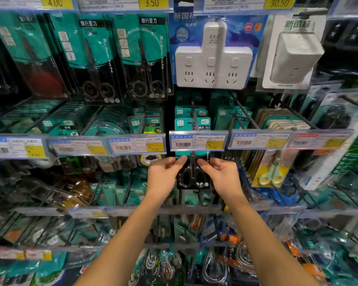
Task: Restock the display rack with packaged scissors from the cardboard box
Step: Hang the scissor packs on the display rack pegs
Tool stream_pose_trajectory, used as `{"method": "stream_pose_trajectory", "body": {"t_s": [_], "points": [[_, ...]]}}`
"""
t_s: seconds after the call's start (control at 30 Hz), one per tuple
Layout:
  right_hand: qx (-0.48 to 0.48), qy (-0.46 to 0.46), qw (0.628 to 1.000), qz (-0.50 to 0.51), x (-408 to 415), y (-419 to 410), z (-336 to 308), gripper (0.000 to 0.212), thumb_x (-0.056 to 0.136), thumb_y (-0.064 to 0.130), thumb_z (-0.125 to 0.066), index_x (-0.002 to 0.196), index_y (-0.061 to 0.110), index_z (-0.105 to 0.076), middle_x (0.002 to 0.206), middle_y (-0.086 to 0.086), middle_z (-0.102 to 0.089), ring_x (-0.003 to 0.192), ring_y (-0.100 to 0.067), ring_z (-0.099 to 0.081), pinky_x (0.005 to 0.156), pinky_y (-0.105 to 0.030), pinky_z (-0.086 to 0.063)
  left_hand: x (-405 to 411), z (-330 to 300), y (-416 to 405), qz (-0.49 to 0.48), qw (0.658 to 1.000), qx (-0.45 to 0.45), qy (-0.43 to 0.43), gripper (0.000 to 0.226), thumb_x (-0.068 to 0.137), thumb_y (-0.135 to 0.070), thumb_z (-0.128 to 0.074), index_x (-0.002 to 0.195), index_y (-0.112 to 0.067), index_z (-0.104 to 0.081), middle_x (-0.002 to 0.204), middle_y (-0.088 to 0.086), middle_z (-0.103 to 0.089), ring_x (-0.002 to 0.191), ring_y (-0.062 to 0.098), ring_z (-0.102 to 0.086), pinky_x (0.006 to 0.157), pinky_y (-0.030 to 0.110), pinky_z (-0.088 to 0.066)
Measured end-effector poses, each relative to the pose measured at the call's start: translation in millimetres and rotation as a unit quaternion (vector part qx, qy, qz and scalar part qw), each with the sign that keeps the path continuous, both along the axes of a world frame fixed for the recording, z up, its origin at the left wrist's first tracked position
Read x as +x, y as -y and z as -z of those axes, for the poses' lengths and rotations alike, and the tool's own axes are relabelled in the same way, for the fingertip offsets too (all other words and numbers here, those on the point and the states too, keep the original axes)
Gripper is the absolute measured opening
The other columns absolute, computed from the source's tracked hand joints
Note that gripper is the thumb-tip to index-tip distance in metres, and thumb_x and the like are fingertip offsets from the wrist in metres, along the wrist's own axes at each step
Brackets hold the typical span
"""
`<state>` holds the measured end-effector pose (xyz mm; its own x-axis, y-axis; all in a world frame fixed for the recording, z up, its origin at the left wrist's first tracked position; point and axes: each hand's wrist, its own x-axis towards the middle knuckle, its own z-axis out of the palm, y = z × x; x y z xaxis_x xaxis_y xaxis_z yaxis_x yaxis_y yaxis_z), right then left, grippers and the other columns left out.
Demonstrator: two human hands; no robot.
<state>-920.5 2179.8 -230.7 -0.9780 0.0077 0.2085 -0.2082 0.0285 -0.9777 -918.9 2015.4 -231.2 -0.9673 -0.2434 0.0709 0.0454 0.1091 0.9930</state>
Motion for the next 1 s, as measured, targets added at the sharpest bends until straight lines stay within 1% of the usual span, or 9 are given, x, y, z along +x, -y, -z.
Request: {"method": "stream_pose_trajectory", "body": {"t_s": [0.1,0.17,0.33,0.4,0.47,0.6,0.77,0.9,1.0], "points": [[0.033,-0.012,0.999,0.011,-13.3,1.5,1.3,0.033,0.088,0.022,-0.072,0.065,0.000,-0.063,0.054,0.004,-0.055,0.055,-0.004,-0.049,0.056,-0.016,-0.038,-12.7,0.6,-2.0,-0.044,0.999,-0.003,-0.008,0.018,0.079,-0.037,-0.080,0.072,-0.024,-0.069,0.065,-0.017,-0.069,0.065,-0.006,-0.063,0.062,0.003,-0.044],[0.042,-0.024,0.999,0.021,-18.1,3.2,-1.3,0.045,0.087,0.025,-0.072,0.063,-0.008,-0.054,0.054,-0.011,-0.041,0.057,-0.012,-0.039,0.055,-0.025,-0.029,-20.1,0.8,-1.9,-0.054,0.997,-0.048,-0.029,0.020,0.081,-0.036,-0.079,0.071,-0.023,-0.067,0.068,-0.006,-0.066,0.067,0.006,-0.061,0.070,0.018,-0.045],[0.071,-0.052,0.996,0.035,-31.1,6.8,-5.6,0.053,0.088,0.017,-0.071,0.051,0.005,-0.036,0.052,-0.008,-0.026,0.054,-0.015,-0.028,0.056,-0.032,-0.020,-38.1,3.1,-2.2,-0.054,0.991,-0.109,-0.053,0.042,0.087,-0.039,-0.072,0.103,-0.001,-0.074,0.095,0.006,-0.069,0.090,0.018,-0.062,0.085,0.026,-0.042],[0.086,-0.059,0.994,0.041,-37.3,5.8,-4.9,0.052,0.088,0.020,-0.071,0.054,-0.004,-0.039,0.055,-0.009,-0.031,0.056,-0.017,-0.030,0.057,-0.033,-0.021,-44.2,2.1,-5.4,-0.050,0.993,-0.097,-0.041,0.042,0.087,-0.039,-0.071,0.106,-0.001,-0.074,0.098,0.003,-0.069,0.092,0.017,-0.062,0.084,0.024,-0.039],[0.093,-0.052,0.993,0.044,-44.0,5.0,-4.2,0.048,0.089,0.020,-0.070,0.062,-0.015,-0.050,0.056,-0.013,-0.045,0.058,-0.019,-0.039,0.058,-0.033,-0.029,-47.4,-2.9,-9.9,-0.056,0.996,-0.071,-0.026,0.021,0.087,-0.034,-0.073,0.083,-0.014,-0.075,0.078,-0.008,-0.062,0.074,0.009,-0.056,0.080,0.024,-0.038],[0.110,-0.017,0.991,0.075,-55.8,7.7,-4.8,0.030,0.088,0.024,-0.071,0.082,-0.005,-0.072,0.077,-0.022,-0.072,0.072,-0.031,-0.064,0.072,-0.042,-0.051,-53.0,-6.2,-16.7,-0.057,0.995,-0.081,-0.032,0.037,0.089,-0.024,-0.071,0.057,-0.024,-0.053,0.059,-0.004,-0.053,0.068,0.018,-0.050,0.070,0.030,-0.038],[0.186,0.047,0.976,0.107,-56.3,12.6,-6.6,0.042,0.088,0.040,-0.069,0.105,0.001,-0.071,0.102,-0.013,-0.071,0.096,-0.025,-0.064,0.086,-0.031,-0.046,-49.8,-8.2,-19.6,-0.052,0.990,-0.131,-0.008,0.034,0.095,-0.031,-0.062,0.072,-0.007,-0.053,0.065,0.003,-0.050,0.059,0.016,-0.043,0.055,0.019,-0.032],[0.292,0.060,0.946,0.126,-45.5,13.1,-9.0,0.047,0.092,0.048,-0.059,0.100,0.003,-0.070,0.100,-0.017,-0.070,0.098,-0.033,-0.062,0.078,-0.033,-0.044,-37.6,-13.5,-20.0,-0.027,0.981,-0.186,0.038,0.036,0.102,-0.033,-0.048,0.108,0.000,-0.063,0.106,0.017,-0.067,0.099,0.033,-0.062,0.081,0.035,-0.046],[0.341,0.074,0.928,0.130,-30.8,12.8,-8.7,0.047,0.096,0.046,-0.053,0.116,0.005,-0.065,0.114,-0.017,-0.069,0.107,-0.033,-0.062,0.090,-0.035,-0.047,-20.1,-17.5,-20.3,0.015,0.968,-0.233,0.098,0.052,0.105,-0.034,-0.040,0.145,-0.001,-0.040,0.140,0.022,-0.054,0.128,0.035,-0.052,0.105,0.039,-0.043]]}}
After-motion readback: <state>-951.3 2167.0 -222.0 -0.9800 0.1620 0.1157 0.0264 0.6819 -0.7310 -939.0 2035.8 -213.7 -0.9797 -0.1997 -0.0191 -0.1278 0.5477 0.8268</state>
